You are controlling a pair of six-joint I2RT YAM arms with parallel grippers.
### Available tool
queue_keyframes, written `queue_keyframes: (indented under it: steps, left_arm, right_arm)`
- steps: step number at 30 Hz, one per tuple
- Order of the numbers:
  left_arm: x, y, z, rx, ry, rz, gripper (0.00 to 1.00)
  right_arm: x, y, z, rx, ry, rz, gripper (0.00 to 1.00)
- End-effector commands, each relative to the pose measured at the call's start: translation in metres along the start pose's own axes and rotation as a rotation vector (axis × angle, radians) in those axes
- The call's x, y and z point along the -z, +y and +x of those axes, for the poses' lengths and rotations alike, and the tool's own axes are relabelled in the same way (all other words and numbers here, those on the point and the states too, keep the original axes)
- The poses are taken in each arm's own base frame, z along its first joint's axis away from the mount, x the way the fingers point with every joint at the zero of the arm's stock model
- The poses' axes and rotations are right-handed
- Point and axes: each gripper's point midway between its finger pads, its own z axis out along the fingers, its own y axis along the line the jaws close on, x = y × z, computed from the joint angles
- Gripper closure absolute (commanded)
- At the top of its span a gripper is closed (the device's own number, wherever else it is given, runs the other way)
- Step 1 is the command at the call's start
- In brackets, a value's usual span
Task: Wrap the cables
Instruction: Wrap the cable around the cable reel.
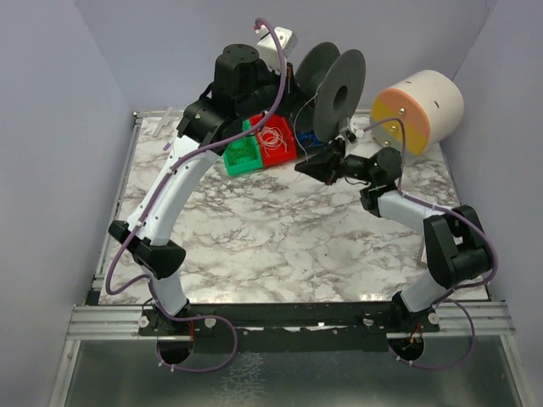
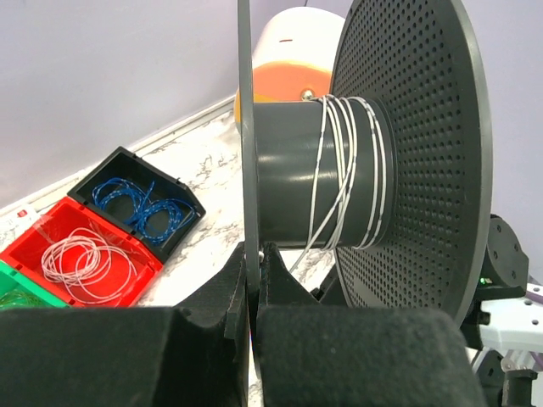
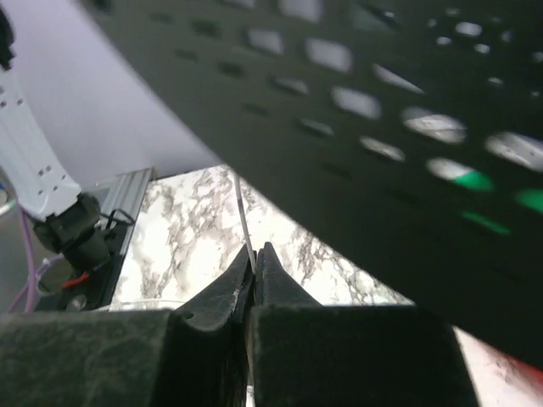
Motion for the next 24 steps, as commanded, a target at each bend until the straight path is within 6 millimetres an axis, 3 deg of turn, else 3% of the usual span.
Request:
queue_keyframes:
  steps: [1,8,12,16,24]
  left_arm:
    - [0.019,-0.022,-0.035,-0.026,-0.096,0.073,1.0]
    - [0.028,-0.022,-0.024,-0.069,-0.061,0.101,1.0]
    - [0.029,-0.015,-0.009,-0.122,-0.018,0.082,1.0]
    - [0.029,0.005,0.008,-0.186,0.024,0.0,1.0]
    - [0.023,0.042,0.046,-0.301,0.118,-0.151,1.0]
  right_arm:
    - [0.023,-0.049,-0.005,-0.113,-0.016,0.276,0.99]
    - [0.1,-0.119,-0.007,-0.263,-0.036,0.624,0.99]
    - [0.134,-0.146,-0.015,-0.331,-0.027,0.762,0.99]
    - [0.142,-0.149,-0.03,-0.403,0.016,0.712,1.0]
    - [0.114,-0.109,-0.063,-0.47,0.139,0.407,1.0]
